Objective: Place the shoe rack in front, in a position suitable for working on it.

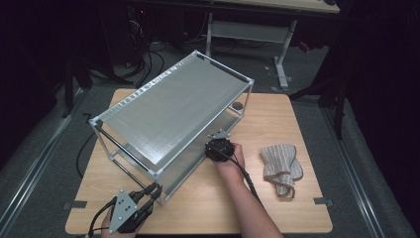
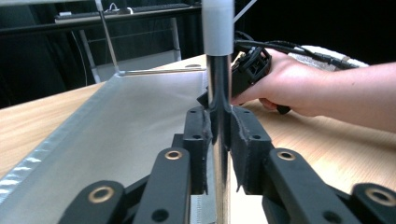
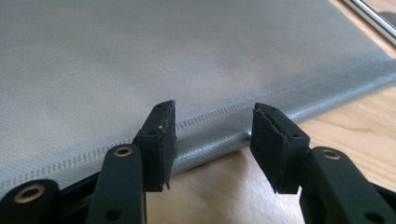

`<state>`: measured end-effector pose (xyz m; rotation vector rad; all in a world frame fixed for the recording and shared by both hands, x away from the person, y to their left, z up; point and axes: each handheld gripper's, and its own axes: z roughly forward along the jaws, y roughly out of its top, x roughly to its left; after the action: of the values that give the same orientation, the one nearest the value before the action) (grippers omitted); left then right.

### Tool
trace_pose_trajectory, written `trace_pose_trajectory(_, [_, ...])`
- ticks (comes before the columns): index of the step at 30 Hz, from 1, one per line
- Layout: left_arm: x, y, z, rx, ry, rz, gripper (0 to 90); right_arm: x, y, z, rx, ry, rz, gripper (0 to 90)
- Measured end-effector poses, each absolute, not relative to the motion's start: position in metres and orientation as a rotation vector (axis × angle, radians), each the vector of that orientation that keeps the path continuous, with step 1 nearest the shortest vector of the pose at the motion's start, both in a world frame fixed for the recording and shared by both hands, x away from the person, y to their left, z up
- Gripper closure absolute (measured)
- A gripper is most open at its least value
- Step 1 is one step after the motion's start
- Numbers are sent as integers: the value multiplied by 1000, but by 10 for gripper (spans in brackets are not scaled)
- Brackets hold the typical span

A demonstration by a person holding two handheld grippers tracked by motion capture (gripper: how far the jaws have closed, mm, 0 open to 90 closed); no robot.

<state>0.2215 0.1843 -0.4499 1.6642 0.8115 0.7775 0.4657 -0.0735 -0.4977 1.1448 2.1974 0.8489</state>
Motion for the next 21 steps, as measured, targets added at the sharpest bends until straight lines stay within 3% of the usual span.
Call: trace_pose_trajectory(21, [204, 204, -455, 1657, 818, 748, 776, 396, -111, -497, 1166, 2199, 863, 525])
